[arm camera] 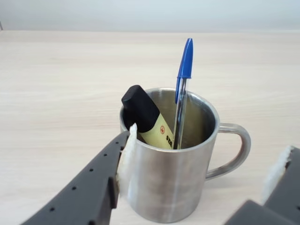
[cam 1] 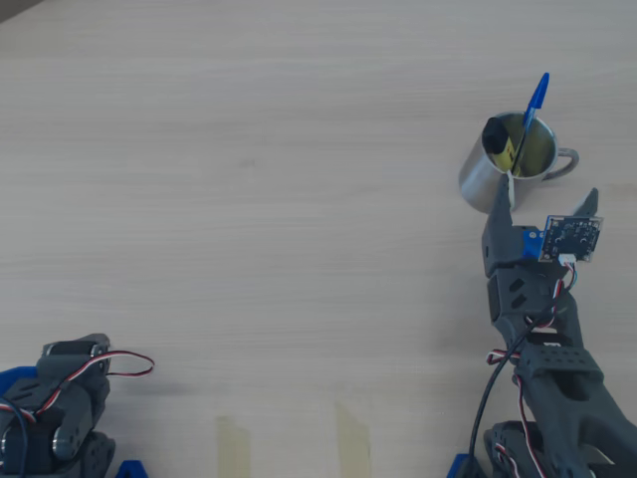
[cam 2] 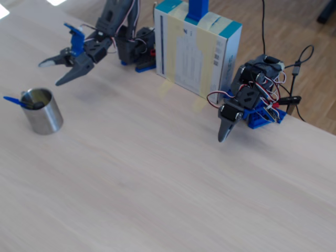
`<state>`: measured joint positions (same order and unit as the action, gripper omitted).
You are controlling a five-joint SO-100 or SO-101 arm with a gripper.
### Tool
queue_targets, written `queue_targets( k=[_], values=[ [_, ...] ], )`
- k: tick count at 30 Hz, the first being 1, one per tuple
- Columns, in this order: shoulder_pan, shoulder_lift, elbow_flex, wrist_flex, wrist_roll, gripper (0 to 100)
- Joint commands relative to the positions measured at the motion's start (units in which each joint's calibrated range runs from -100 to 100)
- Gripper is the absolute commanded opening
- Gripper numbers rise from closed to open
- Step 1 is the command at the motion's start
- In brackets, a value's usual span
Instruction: Grab the blue pen and put it in the silver cup.
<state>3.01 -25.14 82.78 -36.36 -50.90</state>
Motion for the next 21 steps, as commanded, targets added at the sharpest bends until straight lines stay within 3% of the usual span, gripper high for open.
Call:
queue_targets(
  k=[1, 6, 21],
  values=[
    [-0.65, -7.37, 4.52, -0.23, 0.29, 43],
    [-0.57, -17.51, 12.14, 2.77, -0.03, 43],
    [-3.27, -43.44, 16.68, 39.75, -0.18, 42]
  ],
)
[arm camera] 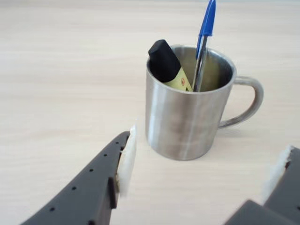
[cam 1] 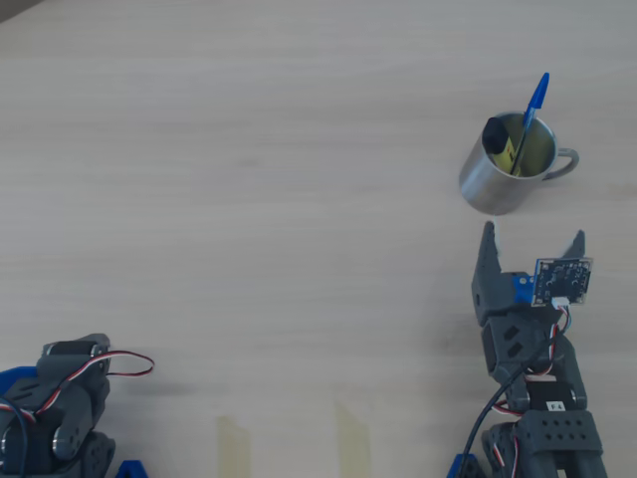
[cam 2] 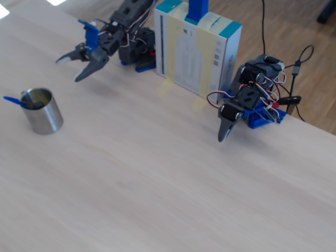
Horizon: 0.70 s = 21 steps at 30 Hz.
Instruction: Grab the blue pen and put it in the silver cup.
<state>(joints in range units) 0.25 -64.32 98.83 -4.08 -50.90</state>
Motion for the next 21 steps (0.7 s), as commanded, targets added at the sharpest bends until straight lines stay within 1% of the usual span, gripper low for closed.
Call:
queue_targets(
  k=[1, 7, 12, 15, 21],
  values=[
    [-0.69, -6.01, 0.72, 10.47, -0.18, 42],
    [-0.25, -15.9, 1.17, 26.94, -0.18, 42],
    [-0.16, -23.71, 1.17, 38.61, -0.29, 42],
    [-0.16, -28.28, 1.17, 46.08, -2.0, 42],
    [-0.16, -33.35, 0.99, 57.14, -2.63, 42]
  ],
)
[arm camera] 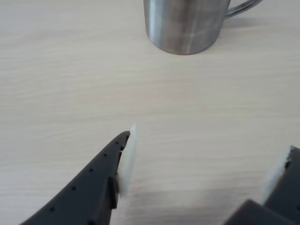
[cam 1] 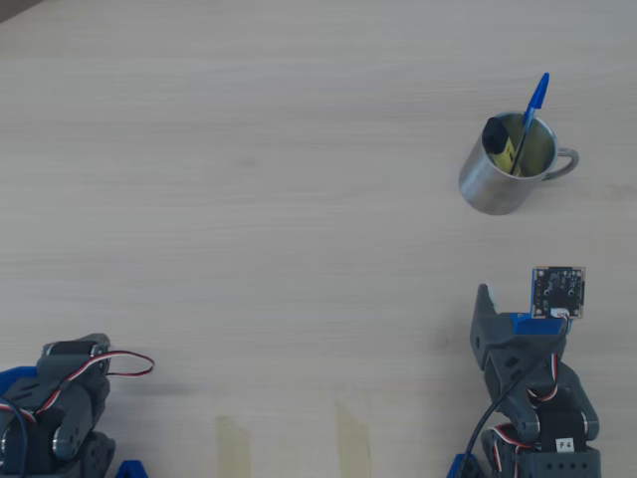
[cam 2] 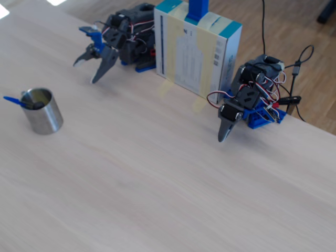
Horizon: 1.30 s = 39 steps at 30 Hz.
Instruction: Grab the blue pen and put it in the silver cup.
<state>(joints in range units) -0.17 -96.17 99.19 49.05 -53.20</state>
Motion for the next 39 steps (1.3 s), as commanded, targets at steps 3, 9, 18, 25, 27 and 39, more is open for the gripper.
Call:
queue_targets(
  k=[3, 9, 18, 25, 27, 39],
  values=[
    [0.17, -1.51, 0.63, 7.27, -0.37, 42],
    [-0.44, -1.59, 0.63, 14.31, -2.76, 42],
    [0.25, -1.76, 0.54, 25.72, -3.02, 29],
    [0.43, -1.76, 0.54, 25.98, -2.45, 19],
    [0.6, -1.76, 0.54, 25.98, -2.45, 11],
    [0.6, -1.26, 0.54, 25.89, -2.5, 3]
  ],
)
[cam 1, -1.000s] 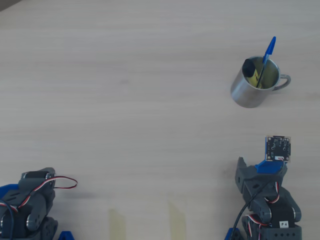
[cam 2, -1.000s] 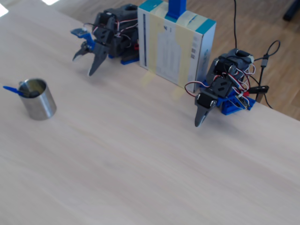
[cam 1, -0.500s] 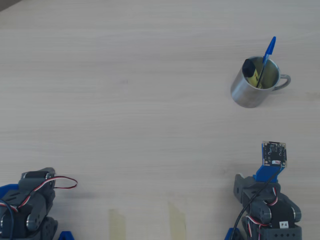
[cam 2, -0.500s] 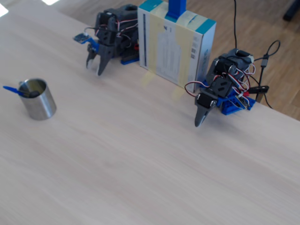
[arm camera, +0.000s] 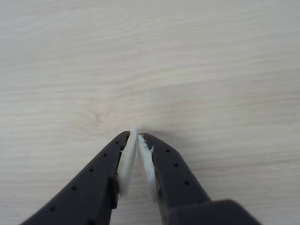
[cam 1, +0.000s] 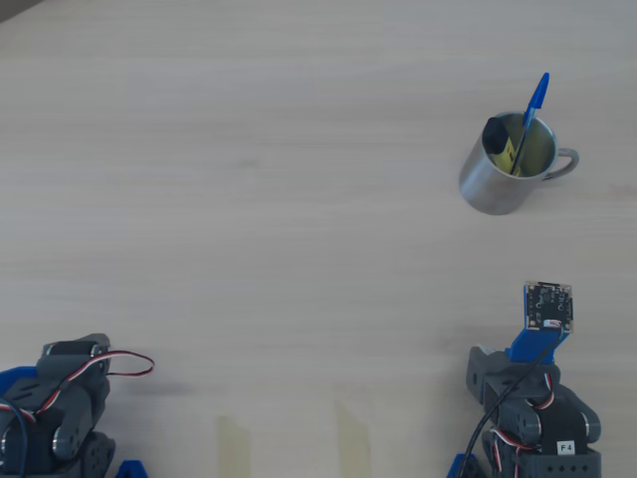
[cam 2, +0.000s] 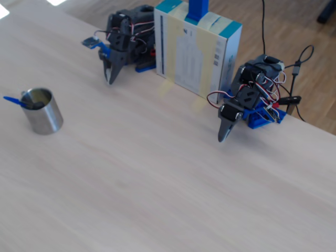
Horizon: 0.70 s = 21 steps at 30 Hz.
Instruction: Grab the blue pen and put it in the silver cup.
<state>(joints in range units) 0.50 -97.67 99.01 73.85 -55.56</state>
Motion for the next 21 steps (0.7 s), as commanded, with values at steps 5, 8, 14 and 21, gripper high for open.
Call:
queue_targets(
  k=[5, 8, 14, 21],
  values=[
    [0.37, 0.24, 0.72, 1.09, -0.14, 3],
    [0.28, 0.24, 0.72, 1.09, -0.14, 3],
    [0.2, 0.24, 0.72, 1.09, -0.14, 3],
    [0.2, 0.24, 0.72, 1.09, -0.14, 3]
  ],
)
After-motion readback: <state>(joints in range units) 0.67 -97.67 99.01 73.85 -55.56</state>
